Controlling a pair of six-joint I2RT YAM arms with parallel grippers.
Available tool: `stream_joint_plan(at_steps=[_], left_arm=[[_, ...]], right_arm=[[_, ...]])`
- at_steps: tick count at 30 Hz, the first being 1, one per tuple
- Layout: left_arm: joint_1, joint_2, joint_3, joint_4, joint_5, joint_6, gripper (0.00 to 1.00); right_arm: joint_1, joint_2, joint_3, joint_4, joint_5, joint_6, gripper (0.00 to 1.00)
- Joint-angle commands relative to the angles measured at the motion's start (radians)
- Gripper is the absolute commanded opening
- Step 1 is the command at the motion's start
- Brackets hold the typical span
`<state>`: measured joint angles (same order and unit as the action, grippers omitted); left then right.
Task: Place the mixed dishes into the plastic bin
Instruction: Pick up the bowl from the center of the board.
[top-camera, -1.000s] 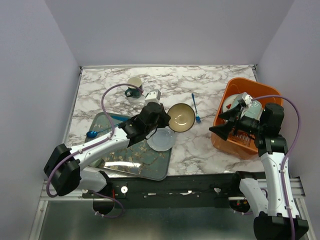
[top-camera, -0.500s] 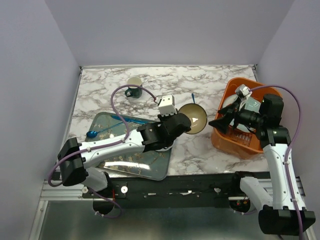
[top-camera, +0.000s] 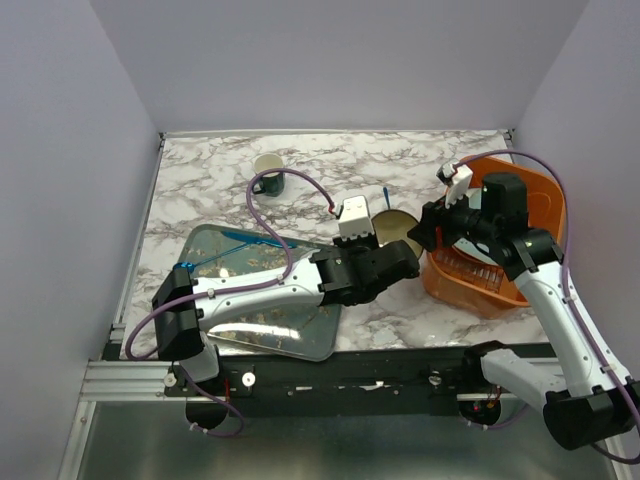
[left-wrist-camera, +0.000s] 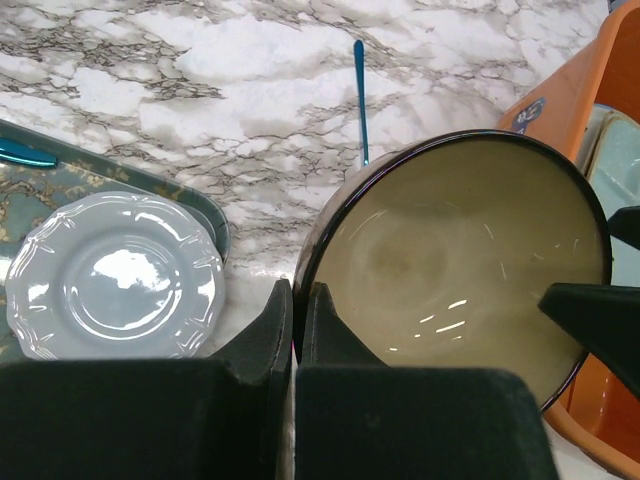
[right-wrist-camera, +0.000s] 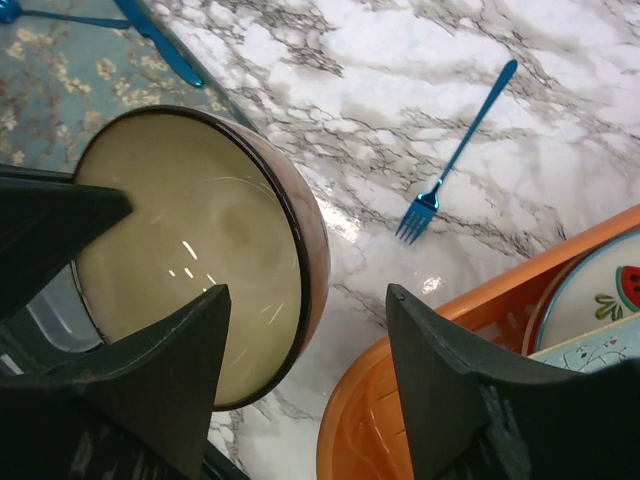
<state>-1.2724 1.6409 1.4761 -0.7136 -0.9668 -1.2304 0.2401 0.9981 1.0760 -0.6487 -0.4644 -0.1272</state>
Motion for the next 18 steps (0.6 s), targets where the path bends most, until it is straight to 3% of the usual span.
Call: stream_joint_plan(at_steps=[1, 9, 18], left_arm=[[-0.015, 0.002, 0.082, 0.005, -0.158, -0.099, 0.0], [-0.021, 0.025, 0.119, -0.015, -0.181, -0.103, 0.0], [-0.036, 0.033, 0.136, -0.014, -0.205, -0.087, 0.0]], right_arm=[[0.062, 0.023, 0.038, -0.031, 0.164, 0.017, 0.67], [0.114, 0.066, 0.067, -0.039, 0.23, 0.006, 0.48], [0.139, 0.1, 0.091, -0.039, 0.26, 0.014, 0.18]])
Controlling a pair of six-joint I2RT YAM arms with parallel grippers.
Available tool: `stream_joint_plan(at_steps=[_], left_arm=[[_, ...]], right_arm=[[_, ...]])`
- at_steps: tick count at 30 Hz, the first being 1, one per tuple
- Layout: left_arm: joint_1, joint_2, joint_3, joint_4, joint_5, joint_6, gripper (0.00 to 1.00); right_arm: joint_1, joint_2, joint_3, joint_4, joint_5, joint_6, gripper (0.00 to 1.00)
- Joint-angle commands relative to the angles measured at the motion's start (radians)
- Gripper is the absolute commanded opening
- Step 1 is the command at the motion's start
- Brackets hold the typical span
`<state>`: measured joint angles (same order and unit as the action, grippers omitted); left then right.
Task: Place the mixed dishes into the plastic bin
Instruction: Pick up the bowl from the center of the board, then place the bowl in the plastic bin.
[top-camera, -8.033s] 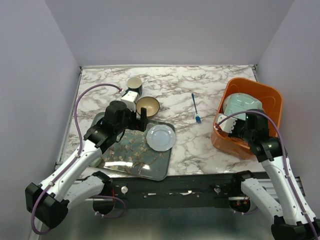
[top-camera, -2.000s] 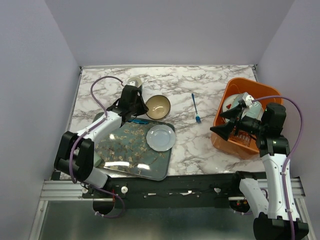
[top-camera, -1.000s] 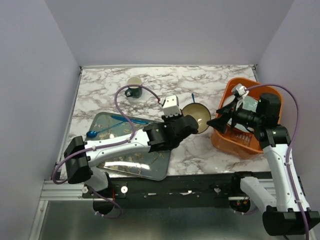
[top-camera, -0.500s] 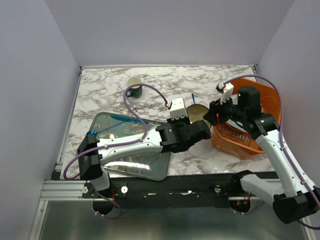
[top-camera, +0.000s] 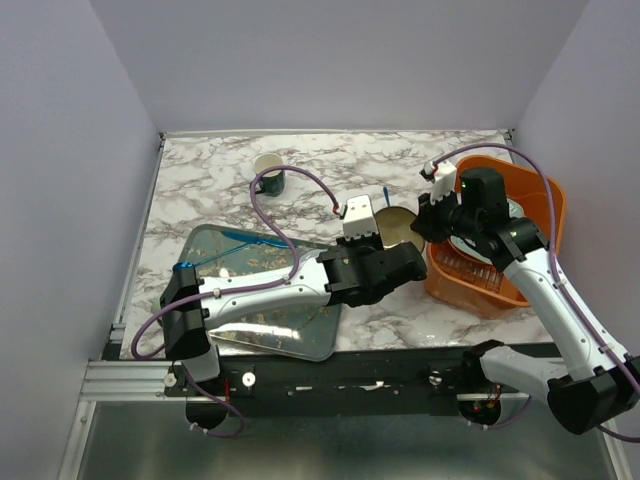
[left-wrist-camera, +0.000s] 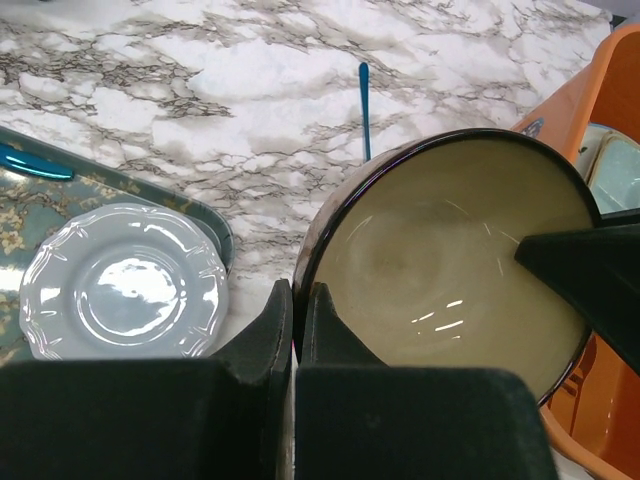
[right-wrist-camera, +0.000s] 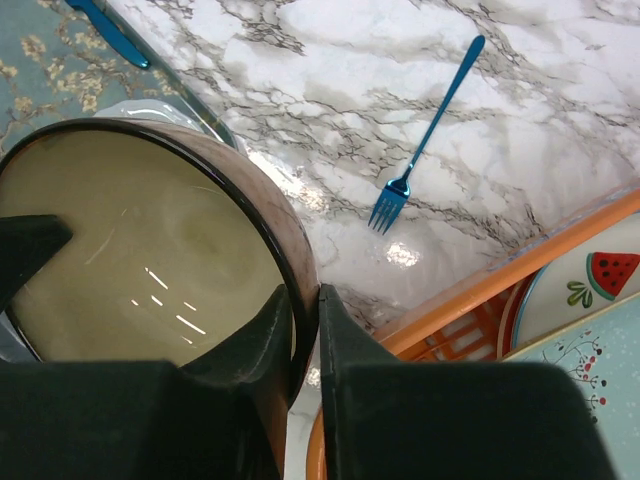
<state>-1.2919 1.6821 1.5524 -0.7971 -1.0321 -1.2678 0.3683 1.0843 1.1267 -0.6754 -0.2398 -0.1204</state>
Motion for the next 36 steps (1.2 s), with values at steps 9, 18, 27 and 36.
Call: stream_joint_plan(at_steps=[9, 18, 27, 36], left_arm=[[-0.021, -0.079, -0.029, 0.153, -0.103, -0.019, 0.52], [-0.02, -0.245, -0.259, 0.448, -0.011, 0.199, 0.98], [0.061, -0.553, -0.655, 0.963, 0.372, 0.633, 0.99], [0.244, -0.731, -0.764, 0.84, 0.535, 0.706, 0.99]], right_arm=[[0.011, 0.0, 0.076, -0.015, 0.01, 0.034, 0.01], [-0.12, -0.029, 0.091, -0.023, -0.15, 0.016, 0.0], [-0.362, -0.063, 0.116, -0.024, -0.418, -0.005, 0.0], [-0.598, 0.028, 0.174, -0.041, -0.564, 0.022, 0.01]])
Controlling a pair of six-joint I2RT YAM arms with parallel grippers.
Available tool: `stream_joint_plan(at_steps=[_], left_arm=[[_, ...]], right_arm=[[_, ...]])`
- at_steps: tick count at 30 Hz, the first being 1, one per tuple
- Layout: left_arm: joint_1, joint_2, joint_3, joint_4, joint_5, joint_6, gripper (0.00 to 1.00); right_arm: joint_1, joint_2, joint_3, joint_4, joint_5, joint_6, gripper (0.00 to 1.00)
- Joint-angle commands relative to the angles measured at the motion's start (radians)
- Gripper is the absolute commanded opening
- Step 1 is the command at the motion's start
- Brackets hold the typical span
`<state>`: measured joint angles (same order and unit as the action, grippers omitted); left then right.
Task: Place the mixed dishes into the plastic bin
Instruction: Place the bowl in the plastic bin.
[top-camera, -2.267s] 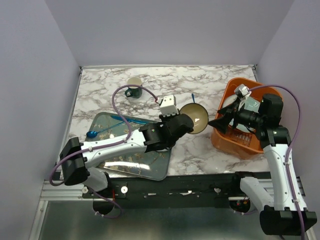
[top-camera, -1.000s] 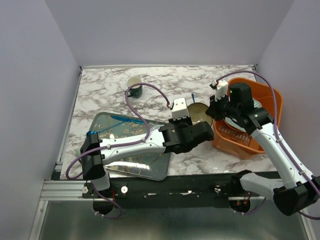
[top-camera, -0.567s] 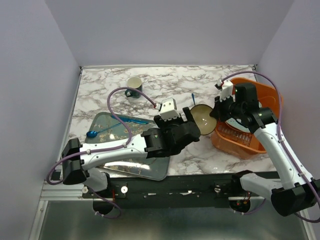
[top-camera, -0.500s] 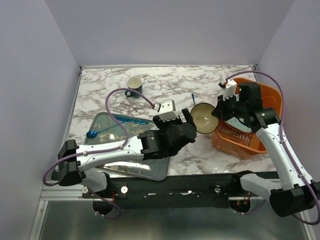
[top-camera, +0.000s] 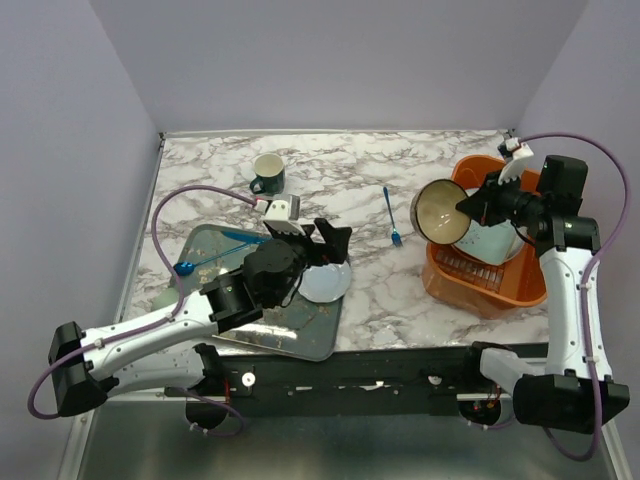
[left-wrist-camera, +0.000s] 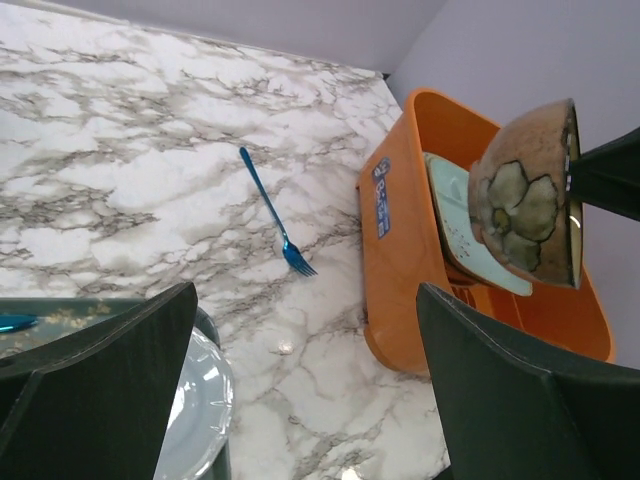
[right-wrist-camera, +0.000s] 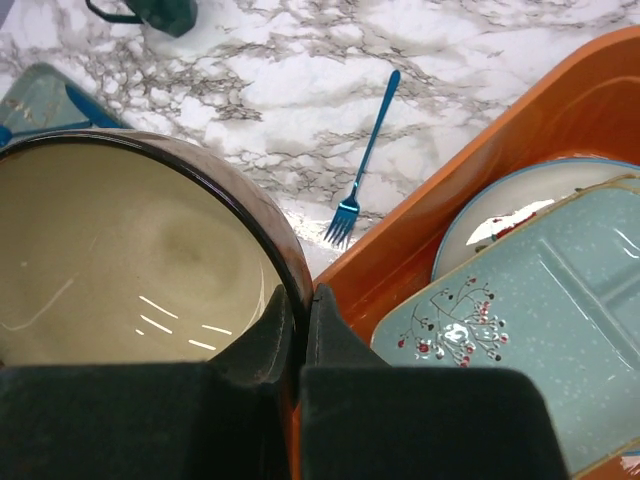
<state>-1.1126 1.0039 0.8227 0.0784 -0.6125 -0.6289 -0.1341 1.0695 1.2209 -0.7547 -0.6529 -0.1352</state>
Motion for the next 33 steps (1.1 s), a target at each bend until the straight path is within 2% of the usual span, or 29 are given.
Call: stream_joint_plan(at_steps=[1, 5, 11, 21, 33], left_arm=[[0.079, -0.062, -0.043, -0.046, 0.126, 0.067, 0.99], [0.122, -0.111, -0.105, -0.077, 0.143, 0.061, 0.99], [0.155, -0.166, -0.174, -0.077, 0.145, 0.037, 0.99], [0.174, -0.205, -0.247, -0.066, 0.146, -0.009, 0.99], [0.181, -0.245, -0.284, -0.066, 0.138, -0.018, 0.99]], right_arm=[[-0.114, 0.058, 0.089, 0.028, -0.155, 0.04, 0.0], [-0.218, 0.164, 0.196, -0.081, -0.149, 0.028, 0.01], [-0.308, 0.303, 0.284, -0.273, -0.165, -0.044, 0.01], [-0.34, 0.443, 0.414, -0.526, -0.053, -0.19, 0.03], [-0.351, 0.529, 0.477, -0.617, 0.139, -0.293, 0.06]])
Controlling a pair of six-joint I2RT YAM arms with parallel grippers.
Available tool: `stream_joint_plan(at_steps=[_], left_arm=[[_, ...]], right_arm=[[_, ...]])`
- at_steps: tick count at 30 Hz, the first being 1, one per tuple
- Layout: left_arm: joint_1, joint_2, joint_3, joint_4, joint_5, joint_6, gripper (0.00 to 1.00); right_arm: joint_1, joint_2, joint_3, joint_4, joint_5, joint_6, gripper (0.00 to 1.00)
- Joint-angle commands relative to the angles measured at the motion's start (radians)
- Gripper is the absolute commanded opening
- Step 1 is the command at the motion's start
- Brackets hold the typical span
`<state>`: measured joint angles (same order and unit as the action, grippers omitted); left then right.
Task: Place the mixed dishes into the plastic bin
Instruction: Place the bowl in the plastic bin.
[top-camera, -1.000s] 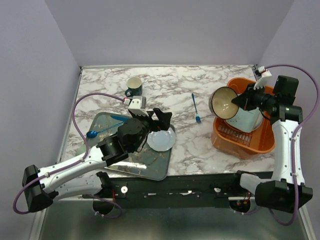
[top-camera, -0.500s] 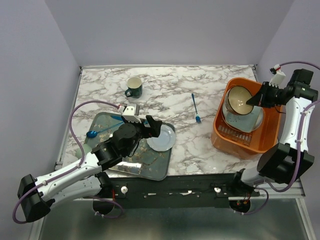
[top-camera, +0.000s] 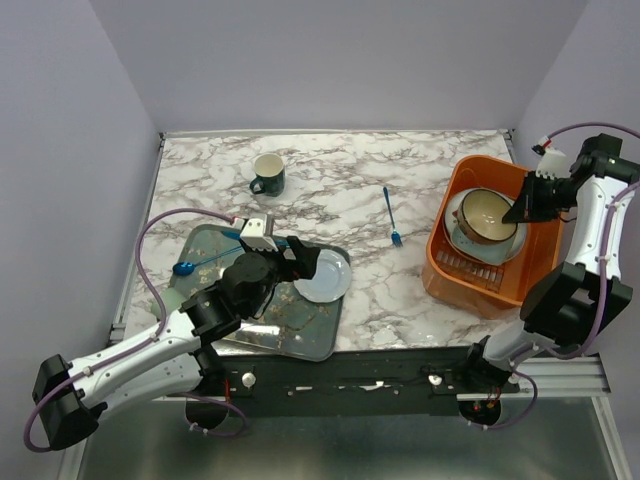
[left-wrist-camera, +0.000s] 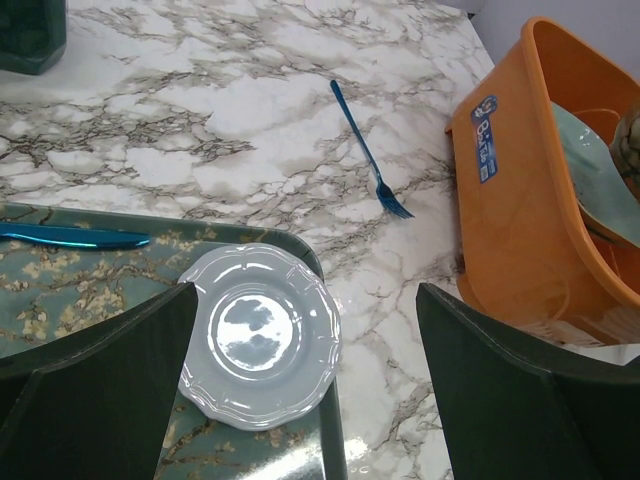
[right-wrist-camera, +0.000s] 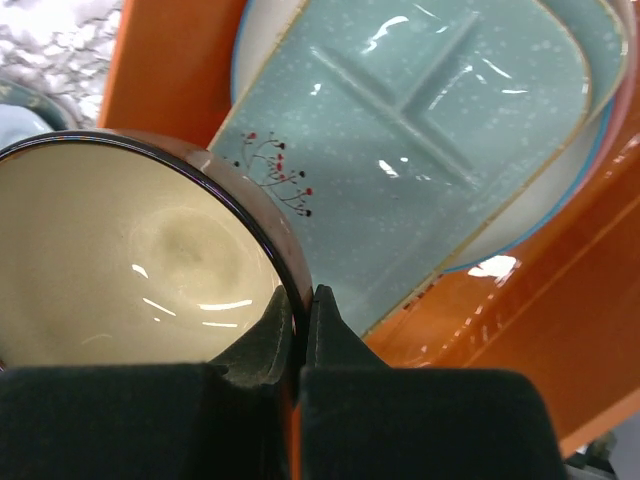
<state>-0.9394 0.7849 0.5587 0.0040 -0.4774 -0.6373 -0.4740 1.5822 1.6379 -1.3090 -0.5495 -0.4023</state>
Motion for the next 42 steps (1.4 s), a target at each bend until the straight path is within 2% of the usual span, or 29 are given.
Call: stream_joint_plan(at_steps=[1, 13, 42], left_arm=[[0.01, -0.027, -0.022, 0.008, 0.003, -0.012, 0.99], [0.013, -0.046, -0.034, 0.004, -0.001, -0.018, 0.99], [0.033, -0.064, -0.04, -0.002, 0.005, -0.012, 0.99]], right_arm=[[-0.011, 0.022, 0.062, -0.062, 0.042, -0.032, 0.07], [-0.015, 0.108, 0.094, -0.07, 0.079, -0.052, 0.11], [-0.014, 0.165, 0.094, -0.052, 0.053, -0.036, 0.24]])
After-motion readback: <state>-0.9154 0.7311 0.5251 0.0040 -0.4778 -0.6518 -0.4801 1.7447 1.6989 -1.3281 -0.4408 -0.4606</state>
